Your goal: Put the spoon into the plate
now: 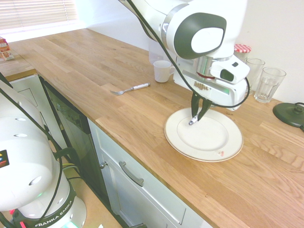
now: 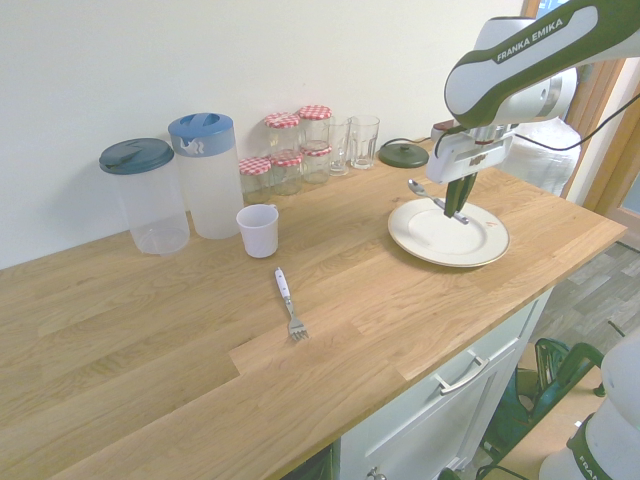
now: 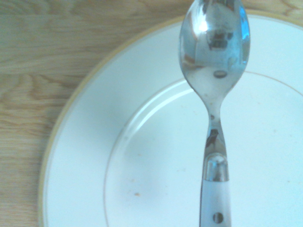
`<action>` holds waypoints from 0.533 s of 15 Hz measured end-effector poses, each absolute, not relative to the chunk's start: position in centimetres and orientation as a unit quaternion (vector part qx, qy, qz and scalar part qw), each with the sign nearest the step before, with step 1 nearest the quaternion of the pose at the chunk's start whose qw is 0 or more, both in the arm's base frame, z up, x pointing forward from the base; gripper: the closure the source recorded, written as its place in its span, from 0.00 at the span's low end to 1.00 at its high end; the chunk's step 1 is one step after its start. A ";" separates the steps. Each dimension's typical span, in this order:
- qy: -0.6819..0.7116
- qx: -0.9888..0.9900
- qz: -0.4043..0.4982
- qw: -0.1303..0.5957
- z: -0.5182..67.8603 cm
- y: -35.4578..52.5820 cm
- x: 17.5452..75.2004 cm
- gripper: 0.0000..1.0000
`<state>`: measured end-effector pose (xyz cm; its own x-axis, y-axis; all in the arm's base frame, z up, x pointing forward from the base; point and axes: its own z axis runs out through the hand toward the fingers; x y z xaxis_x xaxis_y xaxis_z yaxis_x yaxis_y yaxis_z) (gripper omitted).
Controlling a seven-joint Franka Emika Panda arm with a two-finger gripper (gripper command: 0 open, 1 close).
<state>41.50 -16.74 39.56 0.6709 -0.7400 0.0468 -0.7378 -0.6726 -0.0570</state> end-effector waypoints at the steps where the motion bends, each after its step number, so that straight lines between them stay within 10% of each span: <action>1: 0.407 -0.913 -0.033 0.013 39.0 -17.3 41.5 1.00; 8: 0.408 -0.913 -0.029 0.000 35.6 -18.2 41.7 1.00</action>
